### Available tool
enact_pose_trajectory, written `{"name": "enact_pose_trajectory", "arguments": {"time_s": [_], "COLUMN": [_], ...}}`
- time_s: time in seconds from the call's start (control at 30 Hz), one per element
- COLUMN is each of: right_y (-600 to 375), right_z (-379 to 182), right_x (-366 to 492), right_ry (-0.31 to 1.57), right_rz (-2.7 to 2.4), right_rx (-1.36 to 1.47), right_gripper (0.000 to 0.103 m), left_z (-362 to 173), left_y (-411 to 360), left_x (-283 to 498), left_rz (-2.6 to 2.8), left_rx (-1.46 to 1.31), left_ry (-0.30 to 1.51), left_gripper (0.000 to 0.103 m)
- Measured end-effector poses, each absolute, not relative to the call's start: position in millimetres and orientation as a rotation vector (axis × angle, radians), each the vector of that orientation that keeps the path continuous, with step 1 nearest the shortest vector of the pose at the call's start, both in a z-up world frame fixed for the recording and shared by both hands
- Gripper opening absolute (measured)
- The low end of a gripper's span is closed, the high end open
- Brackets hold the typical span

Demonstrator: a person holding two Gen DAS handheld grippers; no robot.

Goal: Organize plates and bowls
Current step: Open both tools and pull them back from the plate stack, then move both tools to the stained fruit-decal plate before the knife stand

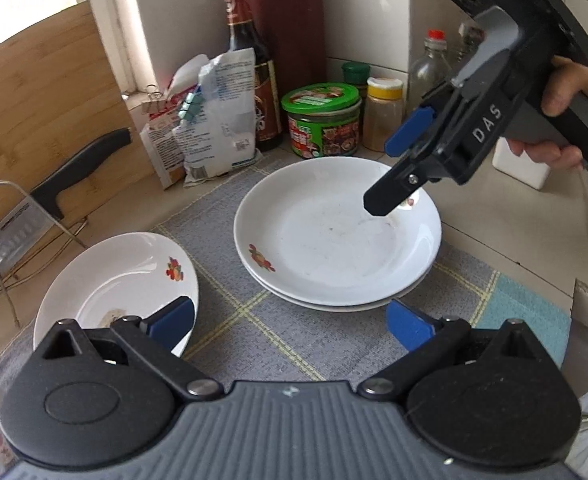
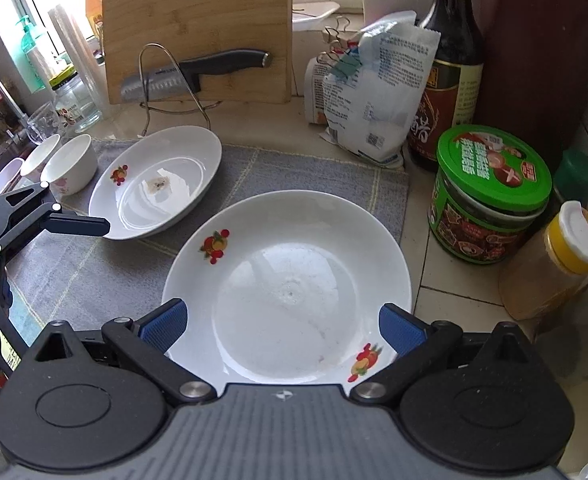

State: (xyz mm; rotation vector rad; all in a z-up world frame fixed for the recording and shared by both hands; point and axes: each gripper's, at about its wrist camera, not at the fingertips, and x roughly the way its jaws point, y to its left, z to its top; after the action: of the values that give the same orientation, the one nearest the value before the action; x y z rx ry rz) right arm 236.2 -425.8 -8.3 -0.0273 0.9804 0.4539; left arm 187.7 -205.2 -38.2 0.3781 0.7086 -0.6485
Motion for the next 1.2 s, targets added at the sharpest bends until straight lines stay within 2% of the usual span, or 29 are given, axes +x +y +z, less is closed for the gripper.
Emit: {"name": "enact_pose_trajectory", "arguments": {"time_s": [0.33, 0.83, 1.2], "right_y": [-375.5, -301.8, -265.8], "right_z": [-0.1, -9.7, -12.9], "right_x": [220.9, 212.6, 210.8], "right_ry": [0.876, 0.901, 0.945], "right_rz": [0.459, 0.360, 0.263], "right_rx": [-0.036, -0.016, -0.016], "right_gripper": [0.103, 0.103, 0.103], "left_z": [-38.1, -66.1, -88.3], "left_y": [-146.2, -73.0, -54.0], "left_x": [177.6, 186.8, 209.9], "left_rz": [-0.391, -0.361, -0.437], "left_rx": [0.212, 0.168, 0.176], "left_ry": [0.734, 0.769, 0.757], "left_gripper": [0.102, 0.102, 0.102]}}
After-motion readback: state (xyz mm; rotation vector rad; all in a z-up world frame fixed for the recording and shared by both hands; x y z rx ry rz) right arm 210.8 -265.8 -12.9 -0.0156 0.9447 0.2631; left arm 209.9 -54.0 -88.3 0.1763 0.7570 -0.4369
